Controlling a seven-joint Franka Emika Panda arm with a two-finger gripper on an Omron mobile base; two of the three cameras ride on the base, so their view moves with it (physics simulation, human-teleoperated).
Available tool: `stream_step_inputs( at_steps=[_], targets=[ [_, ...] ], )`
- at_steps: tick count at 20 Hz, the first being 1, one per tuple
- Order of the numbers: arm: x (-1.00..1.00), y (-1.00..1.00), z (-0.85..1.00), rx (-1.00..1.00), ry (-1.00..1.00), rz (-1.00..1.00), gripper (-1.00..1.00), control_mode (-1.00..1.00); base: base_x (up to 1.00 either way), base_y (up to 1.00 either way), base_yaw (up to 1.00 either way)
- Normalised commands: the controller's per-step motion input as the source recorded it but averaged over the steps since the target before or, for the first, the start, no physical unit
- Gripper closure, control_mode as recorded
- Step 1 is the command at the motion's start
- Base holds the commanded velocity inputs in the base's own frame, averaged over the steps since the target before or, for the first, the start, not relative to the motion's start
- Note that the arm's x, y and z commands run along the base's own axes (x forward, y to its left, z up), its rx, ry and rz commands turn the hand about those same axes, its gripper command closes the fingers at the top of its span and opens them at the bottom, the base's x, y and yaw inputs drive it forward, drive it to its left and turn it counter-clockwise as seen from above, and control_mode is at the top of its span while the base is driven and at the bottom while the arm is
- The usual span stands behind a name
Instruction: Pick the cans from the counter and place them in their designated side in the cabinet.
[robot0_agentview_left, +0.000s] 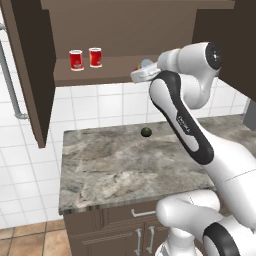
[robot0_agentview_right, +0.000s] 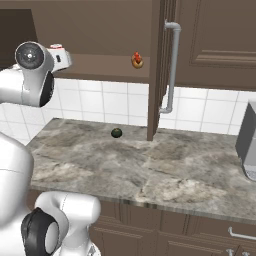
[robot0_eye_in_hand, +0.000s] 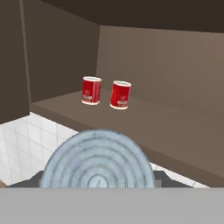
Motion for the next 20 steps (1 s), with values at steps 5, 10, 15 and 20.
stream_step_inputs(
  at_steps=[5,10,15,20],
  targets=[
    [0.21,0.0,0.0,-0.03,-0.01,0.0,1.0,-1.0,0.0,0.0,0.0],
    [0.25,0.0,0.0,-0.02,0.0,0.0,1.0,-1.0,0.0,0.0,0.0],
    [0.27,0.04,0.0,-0.02,0.0,0.0,1.0,-1.0,0.0,0.0,0.0],
    [0.24,0.1,0.0,-0.02,0.01,0.0,1.0,-1.0,0.0,0.0,0.0]
  ],
)
